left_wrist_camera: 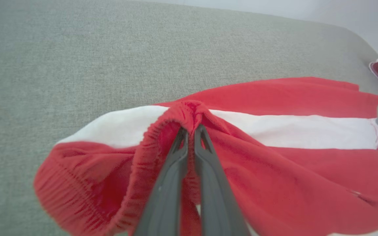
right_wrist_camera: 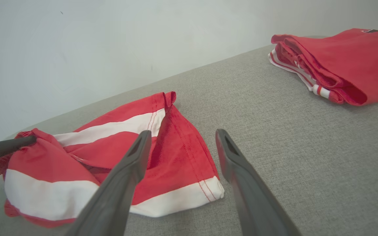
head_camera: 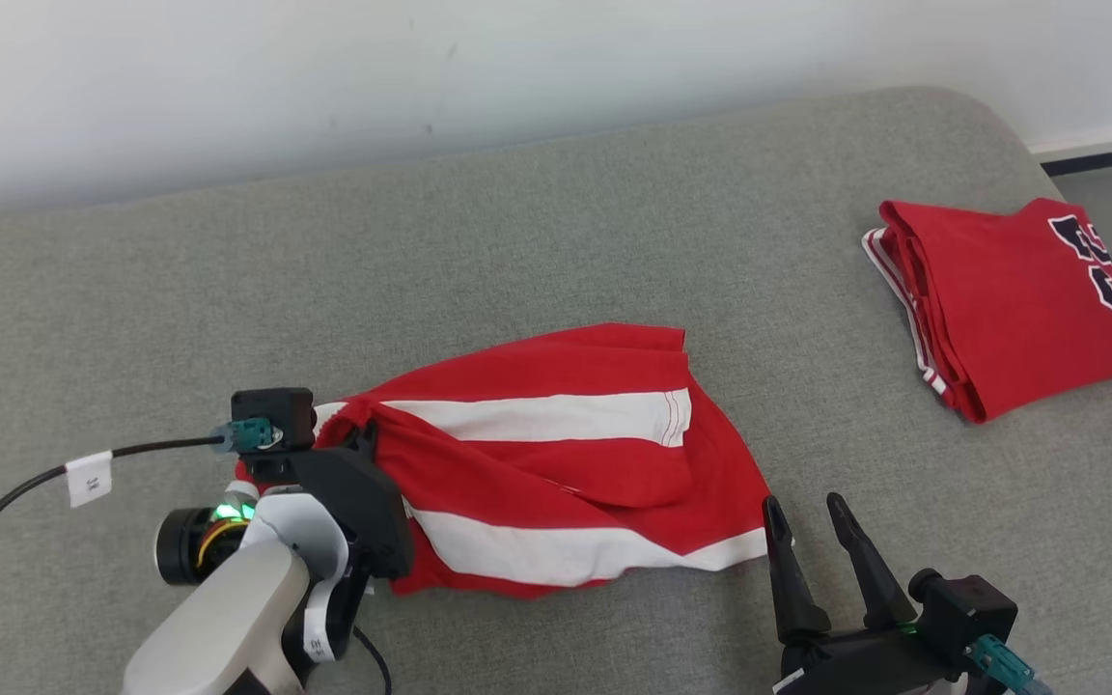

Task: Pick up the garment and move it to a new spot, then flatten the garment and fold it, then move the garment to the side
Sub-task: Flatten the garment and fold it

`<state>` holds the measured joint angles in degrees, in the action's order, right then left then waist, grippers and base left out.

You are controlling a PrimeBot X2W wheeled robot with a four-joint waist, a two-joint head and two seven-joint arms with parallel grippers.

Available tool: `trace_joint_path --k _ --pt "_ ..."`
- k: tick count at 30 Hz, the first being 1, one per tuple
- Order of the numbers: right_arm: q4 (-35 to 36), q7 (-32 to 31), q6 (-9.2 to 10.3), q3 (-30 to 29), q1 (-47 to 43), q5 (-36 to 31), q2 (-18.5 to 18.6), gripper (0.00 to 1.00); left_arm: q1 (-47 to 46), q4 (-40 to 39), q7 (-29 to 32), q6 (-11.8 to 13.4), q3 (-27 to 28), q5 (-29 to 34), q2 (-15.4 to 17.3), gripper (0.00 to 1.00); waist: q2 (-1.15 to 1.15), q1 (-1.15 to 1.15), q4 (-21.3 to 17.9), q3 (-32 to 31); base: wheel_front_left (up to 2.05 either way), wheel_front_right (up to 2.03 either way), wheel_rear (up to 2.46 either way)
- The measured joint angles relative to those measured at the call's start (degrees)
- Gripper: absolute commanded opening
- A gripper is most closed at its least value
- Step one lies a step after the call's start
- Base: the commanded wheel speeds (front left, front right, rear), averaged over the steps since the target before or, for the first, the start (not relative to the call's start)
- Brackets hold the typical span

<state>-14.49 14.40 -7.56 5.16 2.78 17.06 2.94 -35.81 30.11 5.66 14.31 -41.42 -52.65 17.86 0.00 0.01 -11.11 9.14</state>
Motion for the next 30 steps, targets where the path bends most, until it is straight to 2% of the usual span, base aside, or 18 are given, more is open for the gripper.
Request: trace_joint_path --k 1,2,3,11,18,26,30 --pt "0.0 0.0 0.0 0.0 0.1 0.0 0.0 1.0 -1.0 1.7 -0.5 -0.3 -0.7 0.8 -0.1 0.14 0.0 0.0 -0.1 0.4 0.0 0.0 0.0" --pt "0.0 0.1 0.0 0.0 0.1 0.1 0.0 1.0 -1.8 3.4 -1.3 -0.8 -1.1 1.6 -0.4 0.89 0.0 0.0 -0.2 0.7 0.0 0.0 0.0" --pt "0.0 0.1 0.01 0.0 0.2 0.1 0.0 1.0 -2.5 4.7 -1.9 -1.2 -1.3 2.1 -0.8 1.0 0.0 0.0 -0.3 1.0 0.0 0.0 0.0" --pt "-0.1 0.3 0.0 -0.9 0.2 0.0 0.0 1.0 -3.8 8.4 -6.5 -4.2 -0.8 2.2 -2.6 1.0 0.0 0.0 1.5 1.7 0.0 0.0 0.0" --pt "-0.3 0.3 0.0 -1.1 -0.2 0.0 0.0 1.0 -0.1 3.5 -8.3 -5.3 -0.5 0.9 -1.1 1.0 0.0 -0.01 4.7 0.6 0.0 0.0 0.0" --pt "-0.3 0.3 0.0 -1.2 -0.7 0.0 0.0 1.0 6.4 -7.1 -9.2 -2.1 -2.5 3.4 3.3 1.0 0.0 -0.01 6.9 -1.5 0.0 0.0 0.0" --pt "-0.2 0.2 0.0 -1.7 -0.9 -0.1 0.0 1.0 9.8 -10.5 -8.0 -1.2 -3.9 3.4 3.7 1.0 0.0 -0.01 7.1 -1.9 0.0 0.0 0.0"
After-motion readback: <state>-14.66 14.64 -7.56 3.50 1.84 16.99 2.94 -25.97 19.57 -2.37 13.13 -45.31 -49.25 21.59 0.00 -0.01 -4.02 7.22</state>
